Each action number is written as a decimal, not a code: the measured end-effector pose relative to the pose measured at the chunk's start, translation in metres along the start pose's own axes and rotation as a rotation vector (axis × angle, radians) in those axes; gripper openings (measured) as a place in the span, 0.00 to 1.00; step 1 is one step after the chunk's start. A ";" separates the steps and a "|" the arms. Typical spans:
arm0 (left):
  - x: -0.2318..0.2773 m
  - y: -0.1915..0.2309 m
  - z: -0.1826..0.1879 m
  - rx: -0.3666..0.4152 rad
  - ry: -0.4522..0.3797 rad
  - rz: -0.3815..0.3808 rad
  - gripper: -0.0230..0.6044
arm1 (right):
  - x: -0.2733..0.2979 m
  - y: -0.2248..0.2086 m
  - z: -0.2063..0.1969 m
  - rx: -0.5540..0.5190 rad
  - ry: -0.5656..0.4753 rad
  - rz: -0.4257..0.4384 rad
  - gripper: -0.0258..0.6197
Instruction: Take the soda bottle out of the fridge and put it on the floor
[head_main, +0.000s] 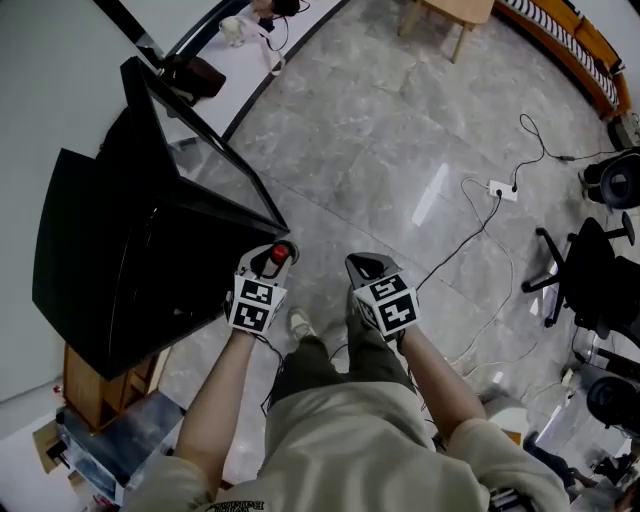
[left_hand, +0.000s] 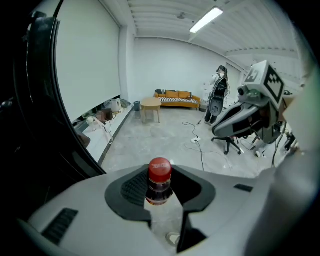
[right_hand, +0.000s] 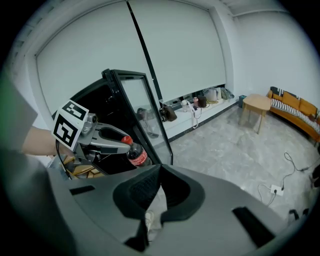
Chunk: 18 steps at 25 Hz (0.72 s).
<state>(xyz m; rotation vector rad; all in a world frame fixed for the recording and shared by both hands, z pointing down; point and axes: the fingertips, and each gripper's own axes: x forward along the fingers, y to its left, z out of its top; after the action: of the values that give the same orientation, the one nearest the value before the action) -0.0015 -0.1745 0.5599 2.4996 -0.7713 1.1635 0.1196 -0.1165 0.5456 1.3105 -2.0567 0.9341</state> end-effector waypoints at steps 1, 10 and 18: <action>0.010 -0.002 -0.006 -0.008 0.005 -0.005 0.24 | 0.008 -0.006 -0.010 0.009 0.014 -0.001 0.04; 0.105 -0.006 -0.070 -0.030 0.019 -0.047 0.24 | 0.080 -0.045 -0.071 0.022 0.100 -0.004 0.04; 0.192 -0.006 -0.144 -0.034 0.114 -0.086 0.24 | 0.152 -0.078 -0.128 0.189 0.152 -0.006 0.04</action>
<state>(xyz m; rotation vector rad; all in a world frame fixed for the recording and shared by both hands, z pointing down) 0.0149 -0.1710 0.7991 2.3908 -0.6418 1.2398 0.1388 -0.1240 0.7584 1.2960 -1.8853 1.2118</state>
